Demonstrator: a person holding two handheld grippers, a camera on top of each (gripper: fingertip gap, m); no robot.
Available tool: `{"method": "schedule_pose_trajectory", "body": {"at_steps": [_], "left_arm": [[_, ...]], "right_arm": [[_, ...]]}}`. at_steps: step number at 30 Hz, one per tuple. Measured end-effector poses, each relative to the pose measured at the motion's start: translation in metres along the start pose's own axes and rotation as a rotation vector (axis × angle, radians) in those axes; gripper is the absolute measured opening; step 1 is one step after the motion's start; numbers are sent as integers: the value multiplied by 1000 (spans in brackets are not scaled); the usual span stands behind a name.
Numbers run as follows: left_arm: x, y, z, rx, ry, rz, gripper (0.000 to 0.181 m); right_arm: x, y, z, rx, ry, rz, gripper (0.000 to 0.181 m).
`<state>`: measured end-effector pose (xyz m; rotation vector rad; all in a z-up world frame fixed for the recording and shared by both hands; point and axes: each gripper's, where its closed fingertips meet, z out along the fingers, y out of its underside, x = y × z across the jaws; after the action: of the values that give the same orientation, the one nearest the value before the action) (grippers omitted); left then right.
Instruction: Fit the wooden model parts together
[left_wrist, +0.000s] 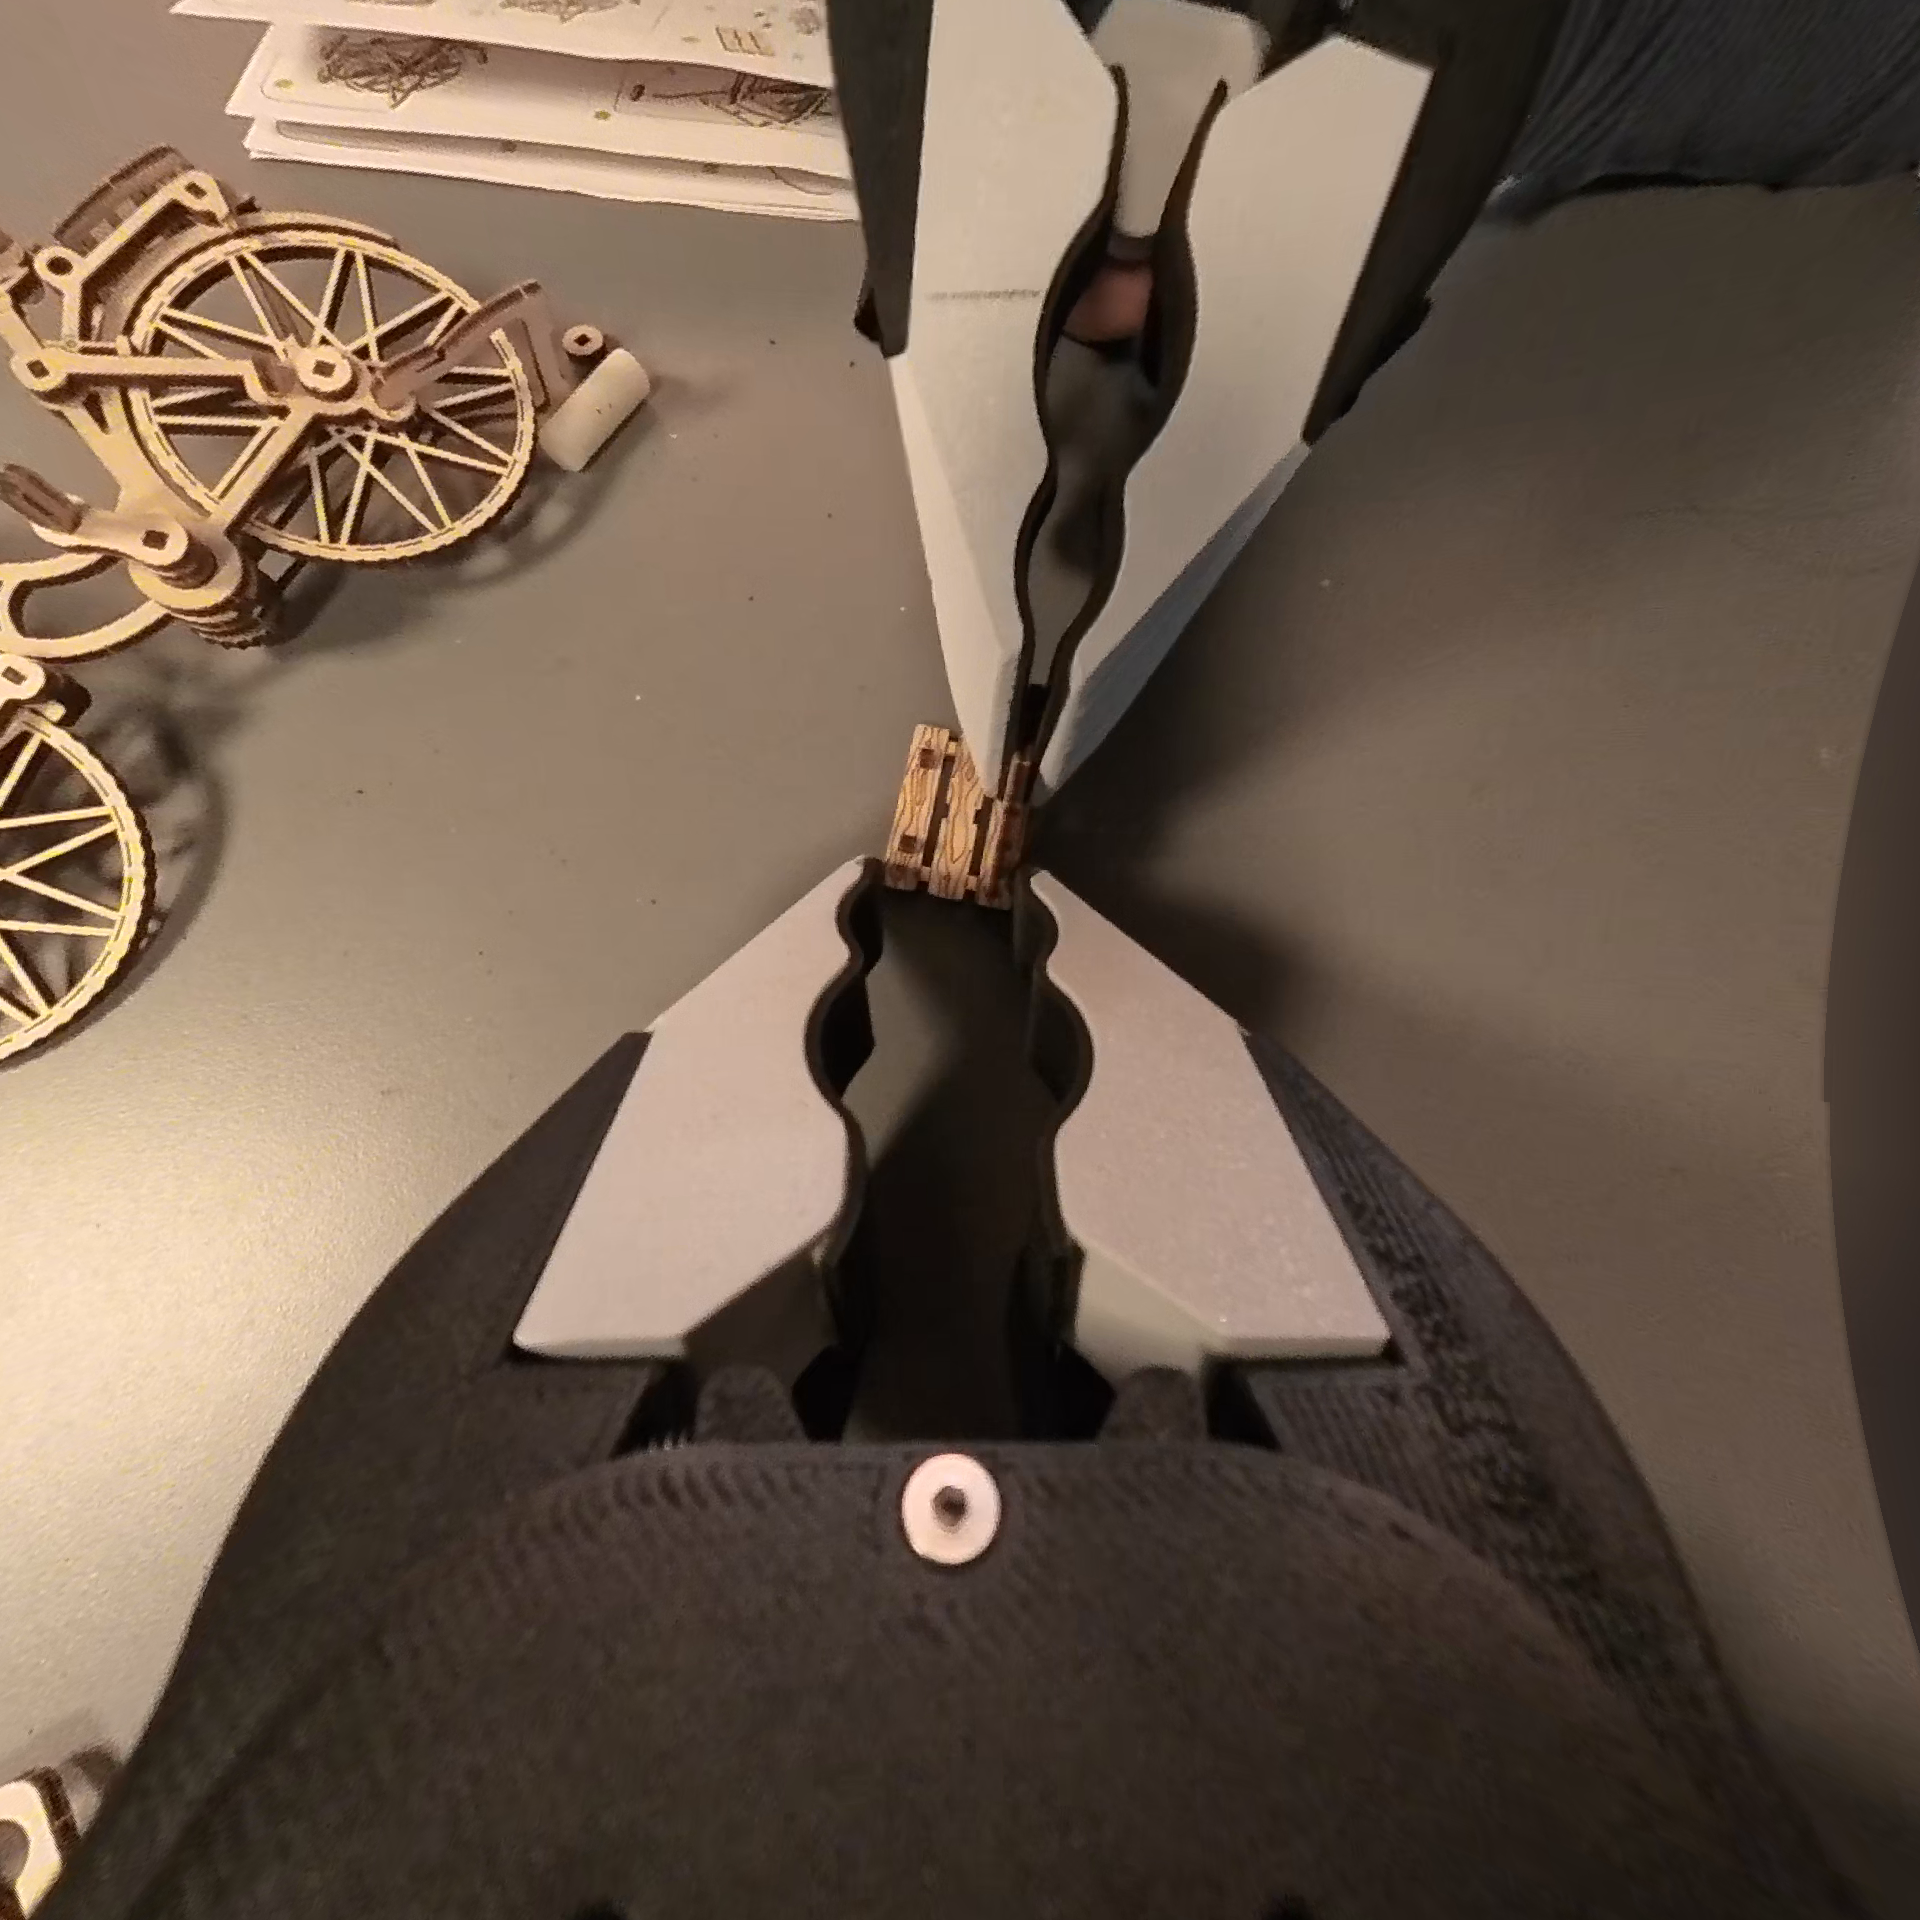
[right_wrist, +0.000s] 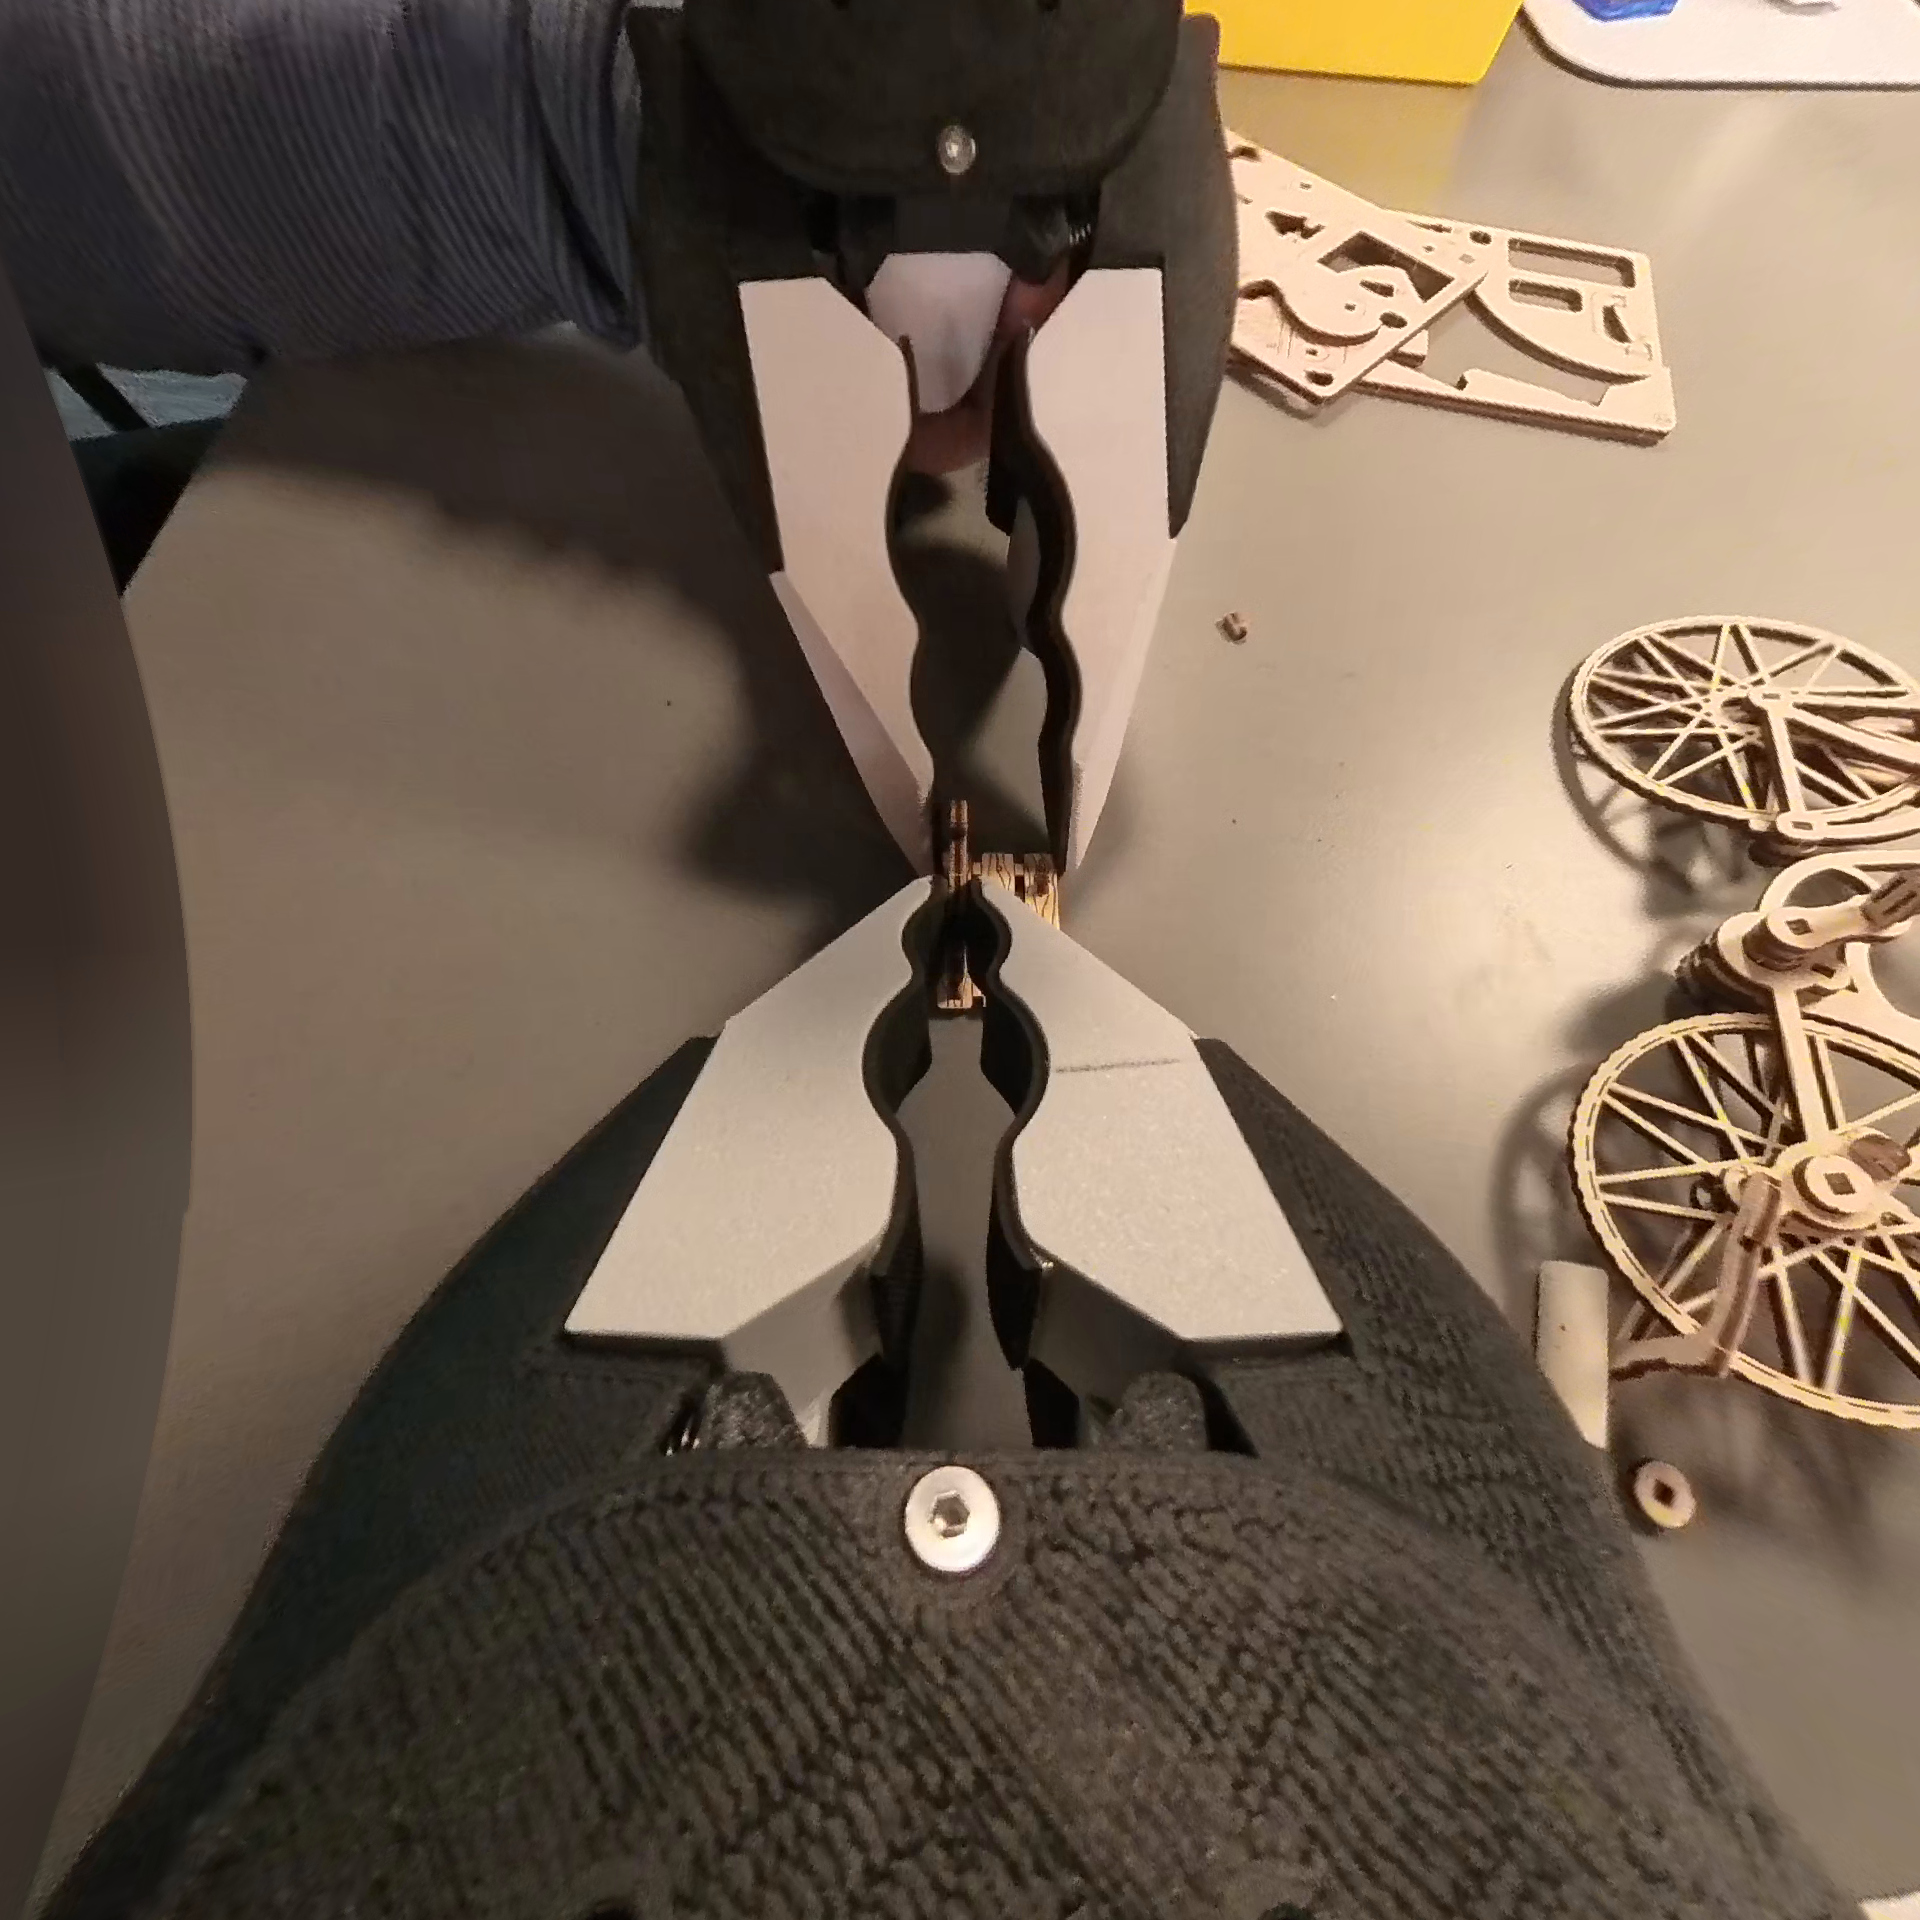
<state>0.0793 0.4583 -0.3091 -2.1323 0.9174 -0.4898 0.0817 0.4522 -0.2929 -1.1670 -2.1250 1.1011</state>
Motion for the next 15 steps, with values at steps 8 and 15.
{"method": "schedule_pose_trajectory", "body": {"at_steps": [8, 15], "left_arm": [[0, 0, 0, 0, -4, 3, 24], [0, 0, -1, 0, -8, 10, 25]], "right_arm": [[-1, 0, 0, -6, 89, -205, 1], [-2, 1, 0, -22, 126, -234, 1]]}}
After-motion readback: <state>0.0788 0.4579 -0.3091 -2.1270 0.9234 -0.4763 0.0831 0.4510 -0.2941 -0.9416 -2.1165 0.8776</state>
